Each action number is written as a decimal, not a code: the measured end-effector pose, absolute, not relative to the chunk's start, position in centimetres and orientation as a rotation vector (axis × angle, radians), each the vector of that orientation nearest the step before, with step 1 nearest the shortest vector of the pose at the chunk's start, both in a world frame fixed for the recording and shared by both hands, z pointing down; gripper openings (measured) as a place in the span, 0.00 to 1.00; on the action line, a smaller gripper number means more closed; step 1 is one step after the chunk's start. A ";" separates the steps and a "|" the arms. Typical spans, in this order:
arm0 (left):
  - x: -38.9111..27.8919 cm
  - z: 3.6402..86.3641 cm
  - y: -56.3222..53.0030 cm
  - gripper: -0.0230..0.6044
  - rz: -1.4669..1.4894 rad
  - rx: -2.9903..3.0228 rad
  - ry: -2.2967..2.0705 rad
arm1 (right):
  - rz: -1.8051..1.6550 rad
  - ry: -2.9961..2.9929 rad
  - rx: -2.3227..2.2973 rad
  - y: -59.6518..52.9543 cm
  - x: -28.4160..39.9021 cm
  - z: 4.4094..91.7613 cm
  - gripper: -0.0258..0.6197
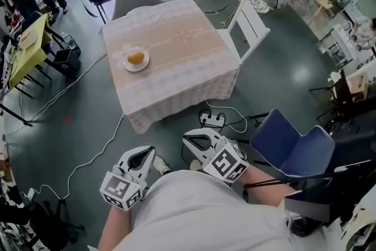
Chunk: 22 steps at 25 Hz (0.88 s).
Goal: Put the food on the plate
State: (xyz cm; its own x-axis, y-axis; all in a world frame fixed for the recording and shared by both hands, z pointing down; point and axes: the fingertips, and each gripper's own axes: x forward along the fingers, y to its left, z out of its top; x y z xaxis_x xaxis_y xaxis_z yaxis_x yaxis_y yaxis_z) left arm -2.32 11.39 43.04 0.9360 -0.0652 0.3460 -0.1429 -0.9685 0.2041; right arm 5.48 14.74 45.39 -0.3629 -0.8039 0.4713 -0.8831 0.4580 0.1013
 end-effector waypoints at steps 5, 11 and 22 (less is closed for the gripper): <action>-2.0 43.5 13.7 0.05 0.508 2.851 -0.216 | 0.213 -2.302 1.345 16.4 5.4 45.6 0.06; -1.3 43.8 15.5 0.05 0.520 2.840 -0.242 | 0.205 -2.332 1.309 18.0 5.5 45.6 0.06; -0.3 44.2 16.2 0.05 0.555 2.823 -0.214 | 0.234 -2.336 1.317 18.9 6.3 45.8 0.06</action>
State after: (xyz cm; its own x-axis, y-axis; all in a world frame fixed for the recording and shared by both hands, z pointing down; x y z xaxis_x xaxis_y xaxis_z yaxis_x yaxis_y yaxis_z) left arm -0.35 16.16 44.17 0.9163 -0.0939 0.3893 -0.1916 -0.9565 0.2200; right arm 6.31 18.90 45.76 -0.4454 -0.7692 0.4582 -0.8448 0.5306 0.0695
